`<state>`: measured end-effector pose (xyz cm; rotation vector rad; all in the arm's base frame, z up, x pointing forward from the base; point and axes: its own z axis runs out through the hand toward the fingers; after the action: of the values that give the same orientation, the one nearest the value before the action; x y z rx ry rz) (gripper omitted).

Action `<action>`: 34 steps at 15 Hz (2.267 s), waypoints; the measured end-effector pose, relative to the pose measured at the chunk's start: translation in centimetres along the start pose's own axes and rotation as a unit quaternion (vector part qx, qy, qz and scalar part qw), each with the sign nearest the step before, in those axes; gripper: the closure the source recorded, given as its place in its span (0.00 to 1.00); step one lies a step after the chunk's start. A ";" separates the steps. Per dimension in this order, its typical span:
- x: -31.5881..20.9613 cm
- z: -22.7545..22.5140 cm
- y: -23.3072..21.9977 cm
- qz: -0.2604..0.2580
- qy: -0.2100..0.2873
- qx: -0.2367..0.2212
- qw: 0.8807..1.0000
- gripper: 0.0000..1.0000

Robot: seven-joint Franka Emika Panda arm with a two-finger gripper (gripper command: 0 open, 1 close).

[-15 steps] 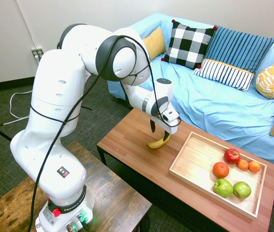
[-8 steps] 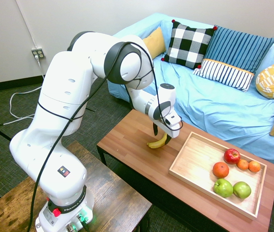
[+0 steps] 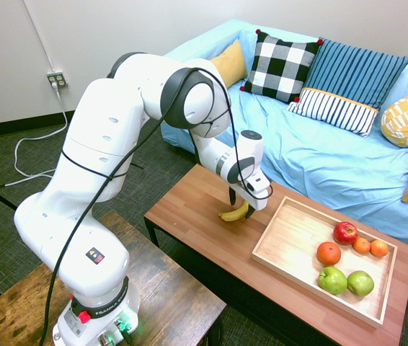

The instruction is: Put banana in the tray

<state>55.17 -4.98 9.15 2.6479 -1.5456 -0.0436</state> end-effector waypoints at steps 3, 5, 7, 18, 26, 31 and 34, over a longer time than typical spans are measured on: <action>0.0 0.5 0.1 0.001 -0.003 0.004 1.000 1.00; 0.1 0.5 0.1 0.002 -0.005 0.006 1.000 1.00; 0.1 0.5 0.1 0.003 -0.006 0.007 1.000 1.00; 4.4 -10.0 2.2 -0.006 0.031 0.036 0.999 1.00; 14.1 -11.3 12.2 0.046 0.055 0.030 0.997 1.00; 17.8 -7.2 14.5 0.074 0.057 0.027 0.995 1.00; 18.8 -4.1 14.5 0.083 0.048 0.024 0.995 1.00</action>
<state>52.05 -28.21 14.62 2.5044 -1.7487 0.1314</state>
